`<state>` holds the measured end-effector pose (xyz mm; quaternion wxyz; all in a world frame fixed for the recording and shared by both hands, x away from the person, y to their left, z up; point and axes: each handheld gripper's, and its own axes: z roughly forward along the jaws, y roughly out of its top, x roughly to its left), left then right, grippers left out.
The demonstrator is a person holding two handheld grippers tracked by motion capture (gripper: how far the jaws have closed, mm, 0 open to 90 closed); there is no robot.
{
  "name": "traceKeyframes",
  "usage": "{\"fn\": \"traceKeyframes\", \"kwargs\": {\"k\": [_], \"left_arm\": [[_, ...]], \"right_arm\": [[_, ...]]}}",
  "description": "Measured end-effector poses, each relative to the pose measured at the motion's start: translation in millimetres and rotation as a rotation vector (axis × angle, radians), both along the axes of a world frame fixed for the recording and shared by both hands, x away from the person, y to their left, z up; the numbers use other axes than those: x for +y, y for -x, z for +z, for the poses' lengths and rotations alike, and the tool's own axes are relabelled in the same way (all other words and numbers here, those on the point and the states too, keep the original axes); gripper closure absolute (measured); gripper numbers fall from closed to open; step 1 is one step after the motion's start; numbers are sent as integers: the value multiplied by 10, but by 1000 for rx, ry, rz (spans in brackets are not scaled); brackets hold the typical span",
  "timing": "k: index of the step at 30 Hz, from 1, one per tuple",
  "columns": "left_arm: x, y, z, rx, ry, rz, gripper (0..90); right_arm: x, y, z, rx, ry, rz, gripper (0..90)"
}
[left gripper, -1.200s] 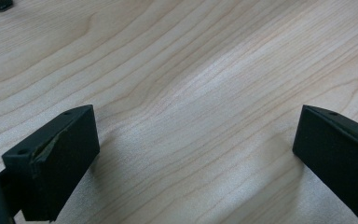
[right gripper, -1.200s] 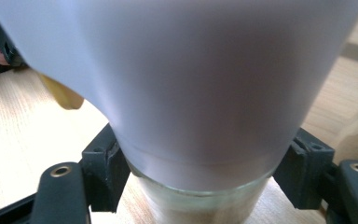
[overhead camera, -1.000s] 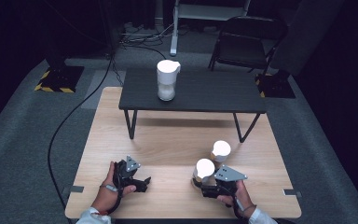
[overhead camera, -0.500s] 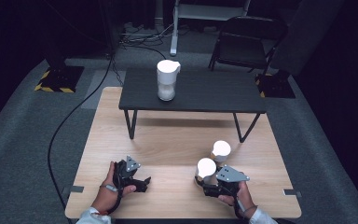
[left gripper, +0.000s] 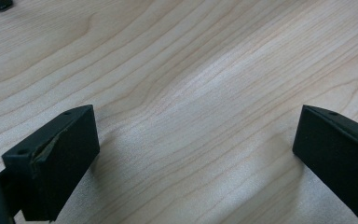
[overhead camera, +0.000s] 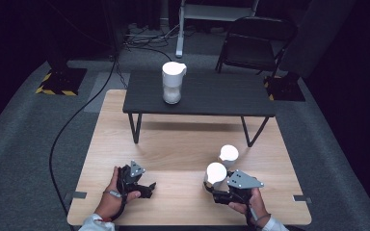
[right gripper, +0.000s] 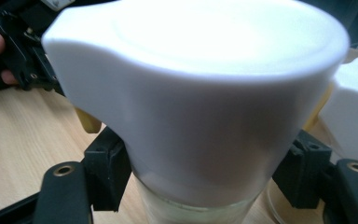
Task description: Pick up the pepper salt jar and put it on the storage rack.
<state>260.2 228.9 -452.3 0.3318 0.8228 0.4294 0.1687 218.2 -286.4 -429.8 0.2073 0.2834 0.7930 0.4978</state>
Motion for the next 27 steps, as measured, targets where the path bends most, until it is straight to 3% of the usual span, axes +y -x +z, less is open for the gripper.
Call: {"fn": "traceKeyframes", "kwargs": {"k": [8,19,27], "left_arm": [[0,0,1,0,0,0,0],[0,0,1,1,0,0,0],[1,-1,0,0,0,-1,0]], "right_arm": [[3,38,177,-11,-13,-2,297],[-33,58,618,-59,-6,-32,297],[-73,-34,938,-84,-31,-71,297]]}}
